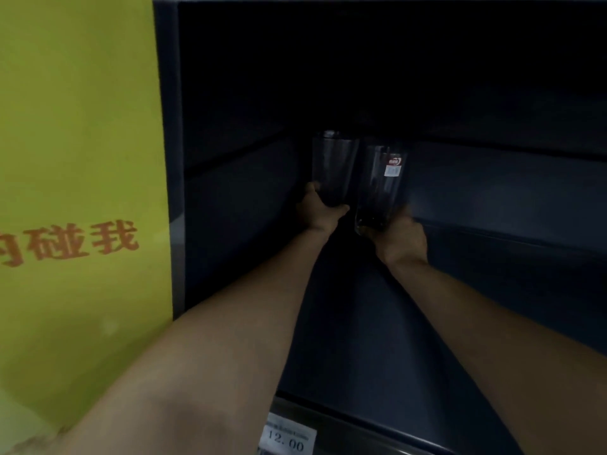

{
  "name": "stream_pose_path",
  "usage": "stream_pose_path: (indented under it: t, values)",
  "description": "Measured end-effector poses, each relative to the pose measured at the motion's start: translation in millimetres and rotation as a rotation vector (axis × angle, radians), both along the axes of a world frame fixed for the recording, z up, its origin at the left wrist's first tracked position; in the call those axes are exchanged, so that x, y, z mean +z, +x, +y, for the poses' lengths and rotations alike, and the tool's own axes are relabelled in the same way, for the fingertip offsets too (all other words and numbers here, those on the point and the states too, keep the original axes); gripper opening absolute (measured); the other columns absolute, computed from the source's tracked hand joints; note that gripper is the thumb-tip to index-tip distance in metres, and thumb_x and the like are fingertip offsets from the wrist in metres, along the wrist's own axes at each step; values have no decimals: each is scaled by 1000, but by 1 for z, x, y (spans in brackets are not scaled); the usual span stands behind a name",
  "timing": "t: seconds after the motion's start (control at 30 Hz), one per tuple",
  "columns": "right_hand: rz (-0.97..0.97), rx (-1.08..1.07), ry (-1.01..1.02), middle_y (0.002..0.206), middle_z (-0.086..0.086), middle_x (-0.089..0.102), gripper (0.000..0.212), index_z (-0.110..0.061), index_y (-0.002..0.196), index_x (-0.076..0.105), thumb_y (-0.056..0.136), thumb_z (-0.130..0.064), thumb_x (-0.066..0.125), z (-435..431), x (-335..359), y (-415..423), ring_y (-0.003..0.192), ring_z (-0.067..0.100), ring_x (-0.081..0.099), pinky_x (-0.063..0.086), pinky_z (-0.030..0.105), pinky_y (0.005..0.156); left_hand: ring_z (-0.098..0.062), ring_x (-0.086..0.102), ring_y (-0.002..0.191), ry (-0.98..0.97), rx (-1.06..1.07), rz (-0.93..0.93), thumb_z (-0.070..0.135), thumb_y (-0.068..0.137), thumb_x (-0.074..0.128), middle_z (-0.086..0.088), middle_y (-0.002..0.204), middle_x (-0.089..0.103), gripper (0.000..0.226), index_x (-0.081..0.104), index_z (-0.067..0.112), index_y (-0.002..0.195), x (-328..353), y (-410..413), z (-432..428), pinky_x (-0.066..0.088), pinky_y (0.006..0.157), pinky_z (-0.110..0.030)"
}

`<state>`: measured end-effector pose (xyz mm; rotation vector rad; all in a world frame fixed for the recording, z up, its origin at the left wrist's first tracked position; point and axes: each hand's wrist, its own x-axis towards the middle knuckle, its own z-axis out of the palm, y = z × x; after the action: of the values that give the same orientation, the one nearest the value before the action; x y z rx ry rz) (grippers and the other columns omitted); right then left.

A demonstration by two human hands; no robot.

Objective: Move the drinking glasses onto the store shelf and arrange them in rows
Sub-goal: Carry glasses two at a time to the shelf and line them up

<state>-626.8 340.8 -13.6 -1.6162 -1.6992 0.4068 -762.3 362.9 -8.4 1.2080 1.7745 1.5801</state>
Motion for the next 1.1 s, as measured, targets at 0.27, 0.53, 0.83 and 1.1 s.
stream_pose_path:
  t: [0.27, 0.53, 0.83, 1.1]
  values:
    - [-175, 2, 17, 118, 24, 62, 57, -3, 120, 47, 88, -46, 67, 16, -2, -7, 113, 38, 56, 44, 37, 77, -26, 59, 117, -15, 4, -3, 10, 78, 80, -12, 133, 57, 68, 43, 12, 135, -2, -1, 17, 46, 80, -25]
    - [-249, -42, 7, 117, 21, 63, 52, -5, 119, 52, 91, -48, 62, 22, -3, -7, 111, 37, 58, 42, 34, 75, -31, 57, 118, -123, 5, 64, 12, 78, 80, -12, 136, 54, 73, 39, 16, 137, -2, -4, 26, 52, 85, -36]
    - [-299, -75, -52, 118, 16, 64, 62, -10, 114, 64, 89, -65, 52, 33, -5, -9, 109, 33, 60, 48, 44, 95, -31, 60, 116, -147, 36, 174, 23, 70, 87, -10, 130, 60, 75, 44, 15, 131, -4, -10, 33, 54, 92, -45]
    - [-304, -141, -89, 131, 15, 53, 57, -9, 120, 63, 94, -59, 48, 42, -7, -9, 118, 32, 54, 41, 40, 99, -30, 57, 121, -131, 5, 88, 19, 73, 86, -12, 138, 54, 78, 42, 11, 138, -5, -9, 43, 52, 96, -39]
